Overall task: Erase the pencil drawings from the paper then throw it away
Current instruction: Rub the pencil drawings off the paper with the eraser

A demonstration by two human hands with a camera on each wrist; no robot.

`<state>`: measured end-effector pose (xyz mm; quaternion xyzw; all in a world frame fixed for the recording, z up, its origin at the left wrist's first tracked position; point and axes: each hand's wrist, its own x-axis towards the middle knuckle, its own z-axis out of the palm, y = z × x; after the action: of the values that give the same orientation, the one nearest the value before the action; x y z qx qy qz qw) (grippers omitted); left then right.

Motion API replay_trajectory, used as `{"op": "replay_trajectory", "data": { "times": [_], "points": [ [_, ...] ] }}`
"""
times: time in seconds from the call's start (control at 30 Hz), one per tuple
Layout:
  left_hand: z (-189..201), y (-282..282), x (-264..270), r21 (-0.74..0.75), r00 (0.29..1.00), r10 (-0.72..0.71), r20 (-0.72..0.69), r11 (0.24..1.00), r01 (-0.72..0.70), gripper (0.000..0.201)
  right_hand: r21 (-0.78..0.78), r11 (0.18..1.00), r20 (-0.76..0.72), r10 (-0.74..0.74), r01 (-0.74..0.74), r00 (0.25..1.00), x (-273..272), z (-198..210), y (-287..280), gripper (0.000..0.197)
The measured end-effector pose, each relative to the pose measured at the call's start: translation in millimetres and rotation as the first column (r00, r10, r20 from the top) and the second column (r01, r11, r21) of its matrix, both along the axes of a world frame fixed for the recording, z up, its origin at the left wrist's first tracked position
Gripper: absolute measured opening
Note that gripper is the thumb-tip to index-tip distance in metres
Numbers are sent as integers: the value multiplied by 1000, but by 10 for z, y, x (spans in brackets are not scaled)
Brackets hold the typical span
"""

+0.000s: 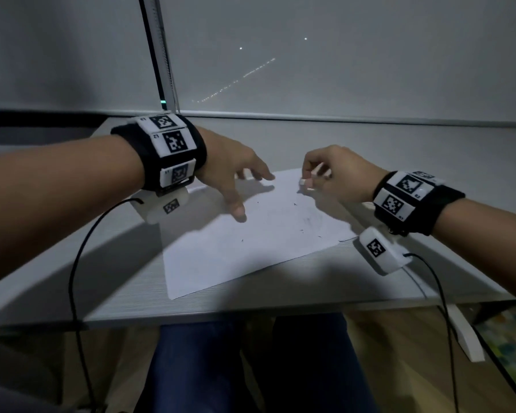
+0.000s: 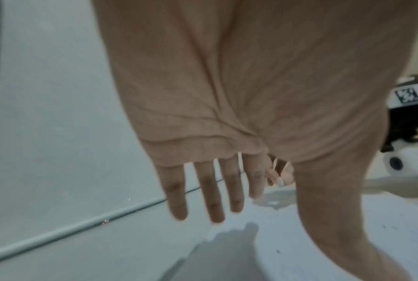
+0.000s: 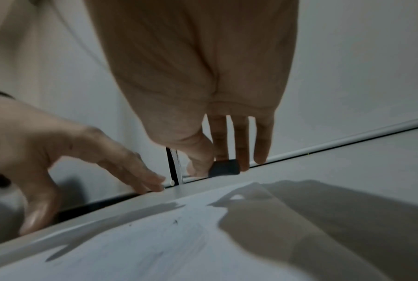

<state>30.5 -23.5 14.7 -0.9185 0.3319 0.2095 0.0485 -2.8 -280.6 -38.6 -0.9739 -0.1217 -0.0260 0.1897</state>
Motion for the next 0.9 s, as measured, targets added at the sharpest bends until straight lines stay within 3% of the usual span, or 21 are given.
{"op": "replay_trajectory", "data": {
  "times": [0.2,0.37,0.53,0.67,0.77,0.9],
  "points": [
    [-293,-138,100,-66,998,-32,-62,997,28,121,-65,997,-73,-53,48,996,-78,-24,-162,13],
    [-294,-125,103,-19,999,-37,-10,999,37,133,-69,997,-47,-45,42,998,-12,-37,-70,5],
    [-252,-307,94,-96,977,-146,154,982,161,124,-60,997,-22,-38,37,999,58,-69,42,5],
    [-356,-445,141,17,993,-117,4,993,116,137,-50,998,-4,-29,29,1000,32,-67,122,7],
    [-400,-419,228,97,997,-74,-23,992,76,154,-55,998,-1,-19,19,1000,30,-71,173,7],
    [-466,-328,313,92,995,-33,-94,995,41,167,-68,997,24,-25,27,999,75,-134,243,7]
  ]
}}
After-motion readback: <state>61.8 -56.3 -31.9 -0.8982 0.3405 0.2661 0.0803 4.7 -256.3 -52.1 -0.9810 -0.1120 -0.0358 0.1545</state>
